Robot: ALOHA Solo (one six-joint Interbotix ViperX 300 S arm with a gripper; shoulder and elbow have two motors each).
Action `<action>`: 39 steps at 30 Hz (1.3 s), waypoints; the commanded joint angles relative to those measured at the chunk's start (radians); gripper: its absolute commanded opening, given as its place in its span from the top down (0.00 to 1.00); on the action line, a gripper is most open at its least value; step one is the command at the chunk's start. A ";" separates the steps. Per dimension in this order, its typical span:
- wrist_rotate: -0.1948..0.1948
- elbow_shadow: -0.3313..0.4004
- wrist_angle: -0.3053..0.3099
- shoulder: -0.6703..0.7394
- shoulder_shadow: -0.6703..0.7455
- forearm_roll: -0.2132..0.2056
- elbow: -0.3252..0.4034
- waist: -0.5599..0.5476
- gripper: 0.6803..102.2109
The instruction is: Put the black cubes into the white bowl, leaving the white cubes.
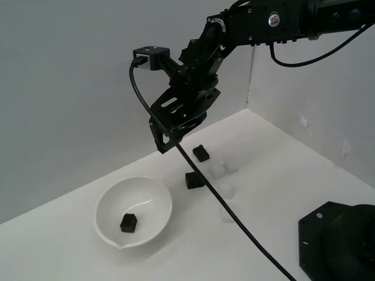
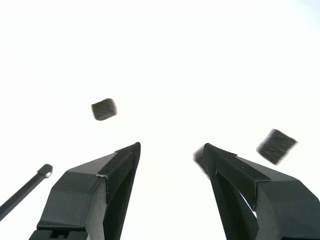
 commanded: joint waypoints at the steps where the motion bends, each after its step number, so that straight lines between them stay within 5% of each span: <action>1: 0.012 -0.008 -0.003 0.038 0.044 0.011 -0.005 0.035 0.31; 16: 0.011 0.149 -0.207 0.087 0.094 0.012 0.153 0.206 0.31; 24: -0.008 0.278 -0.502 0.110 0.117 -0.018 0.281 0.225 0.31; 39: -0.008 0.296 -0.526 -0.026 -0.020 -0.020 0.301 0.236 0.30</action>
